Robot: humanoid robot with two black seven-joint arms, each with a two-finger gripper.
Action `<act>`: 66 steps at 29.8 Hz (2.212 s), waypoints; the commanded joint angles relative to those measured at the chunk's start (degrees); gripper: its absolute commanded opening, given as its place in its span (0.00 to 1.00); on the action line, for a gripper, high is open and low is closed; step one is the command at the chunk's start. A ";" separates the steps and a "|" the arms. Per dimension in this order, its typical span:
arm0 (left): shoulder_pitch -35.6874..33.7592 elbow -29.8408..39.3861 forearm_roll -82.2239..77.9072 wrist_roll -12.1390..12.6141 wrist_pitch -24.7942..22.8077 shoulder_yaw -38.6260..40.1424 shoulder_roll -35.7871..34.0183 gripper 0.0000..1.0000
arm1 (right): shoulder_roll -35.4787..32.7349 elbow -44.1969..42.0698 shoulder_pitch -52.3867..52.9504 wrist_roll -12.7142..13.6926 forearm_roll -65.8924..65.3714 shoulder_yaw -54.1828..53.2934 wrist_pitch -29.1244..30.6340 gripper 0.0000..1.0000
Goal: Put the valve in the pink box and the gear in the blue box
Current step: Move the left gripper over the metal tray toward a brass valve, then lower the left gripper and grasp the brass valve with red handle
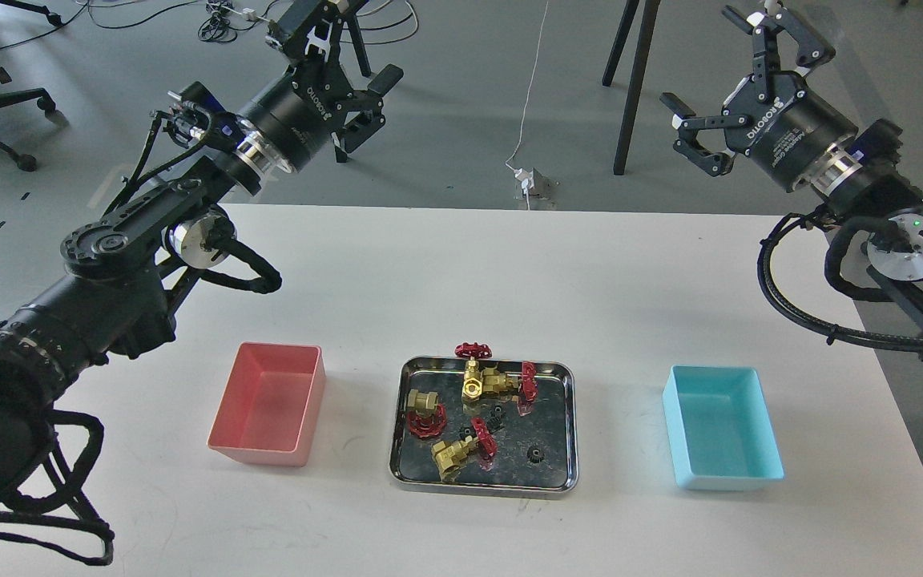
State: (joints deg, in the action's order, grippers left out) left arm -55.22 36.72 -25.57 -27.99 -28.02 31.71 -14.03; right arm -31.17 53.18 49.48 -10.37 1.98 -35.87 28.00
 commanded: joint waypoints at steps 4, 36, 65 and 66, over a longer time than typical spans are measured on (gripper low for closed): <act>-0.33 0.01 5.95 -0.01 0.02 2.47 -0.82 1.00 | 0.06 -0.18 -0.62 0.00 -0.05 -0.52 0.00 1.00; -58.23 43.67 -31.26 -0.01 0.02 -67.35 -3.21 0.99 | 0.23 -3.79 2.37 0.87 0.22 -2.28 -6.71 1.00; -32.33 29.02 -55.99 -0.01 31.36 -88.05 0.84 0.92 | 4.28 -7.13 7.82 4.83 1.45 -1.93 -15.51 1.00; -31.80 28.23 -56.52 -0.01 31.45 -88.05 1.28 0.91 | 4.28 -7.13 7.73 4.83 1.45 -1.93 -15.51 1.00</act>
State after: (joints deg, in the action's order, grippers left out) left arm -88.44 66.57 -80.80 -27.99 3.29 -56.35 -13.66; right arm -26.89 45.96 57.39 -5.54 3.43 -37.85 12.47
